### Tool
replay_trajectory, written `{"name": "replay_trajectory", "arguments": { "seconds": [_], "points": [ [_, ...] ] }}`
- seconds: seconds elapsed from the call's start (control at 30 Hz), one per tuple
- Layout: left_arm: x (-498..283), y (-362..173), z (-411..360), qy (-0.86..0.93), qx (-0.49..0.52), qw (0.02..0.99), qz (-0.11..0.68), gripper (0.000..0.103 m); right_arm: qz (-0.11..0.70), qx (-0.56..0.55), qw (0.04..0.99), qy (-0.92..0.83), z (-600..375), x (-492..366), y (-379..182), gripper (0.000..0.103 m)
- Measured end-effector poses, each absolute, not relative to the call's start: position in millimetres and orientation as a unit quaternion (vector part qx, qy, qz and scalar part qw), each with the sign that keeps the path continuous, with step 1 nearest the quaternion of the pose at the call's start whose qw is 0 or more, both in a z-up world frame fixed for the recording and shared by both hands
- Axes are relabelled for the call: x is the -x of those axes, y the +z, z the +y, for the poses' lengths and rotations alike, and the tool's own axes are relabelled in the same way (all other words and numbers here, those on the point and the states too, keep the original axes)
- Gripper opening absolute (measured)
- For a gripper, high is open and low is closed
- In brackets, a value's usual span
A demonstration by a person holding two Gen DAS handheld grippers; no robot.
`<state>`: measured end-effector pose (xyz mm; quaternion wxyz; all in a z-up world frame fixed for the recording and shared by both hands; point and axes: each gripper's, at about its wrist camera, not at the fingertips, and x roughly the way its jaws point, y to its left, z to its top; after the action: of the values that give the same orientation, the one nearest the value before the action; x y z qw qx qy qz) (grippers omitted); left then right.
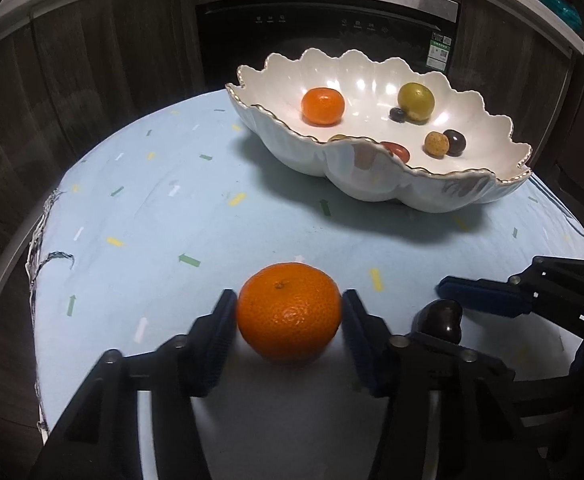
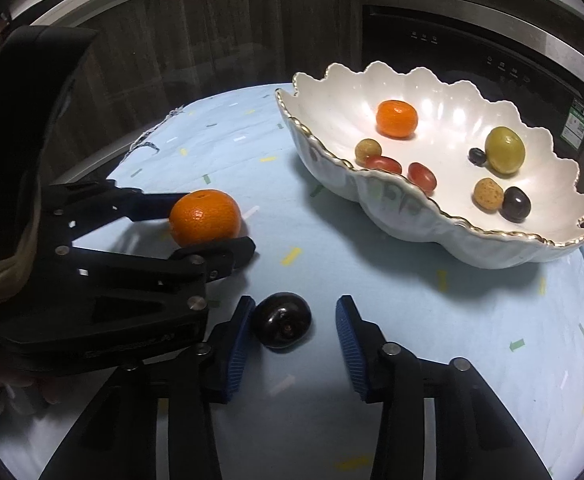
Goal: Organize fruits
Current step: 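Grasp the mandarin with the left tool while the right tool grasps the dark plum, then lift and carry the mandarin and plum over the white bowl with both tools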
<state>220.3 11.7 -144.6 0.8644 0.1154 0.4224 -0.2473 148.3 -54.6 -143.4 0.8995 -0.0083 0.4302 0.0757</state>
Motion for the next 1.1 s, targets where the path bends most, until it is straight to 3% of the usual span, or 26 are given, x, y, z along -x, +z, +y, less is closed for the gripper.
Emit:
{"name": "replay_trajectory", "arguments": {
  "seconds": [0.13,1.1],
  "points": [
    [-219.8,-144.2,10.9,-0.244,-0.119,0.866,0.421,0.046,0.429,0.008,0.899,0.088,-52.3,-148.4,-143.1,0.029],
    [-183.7,-99.0,3.4,-0.211,-0.098,0.887,0.399,0.045,0.387,-0.003,0.92,0.064,-80.6,-130.6,-96.4,0.029]
  ]
}}
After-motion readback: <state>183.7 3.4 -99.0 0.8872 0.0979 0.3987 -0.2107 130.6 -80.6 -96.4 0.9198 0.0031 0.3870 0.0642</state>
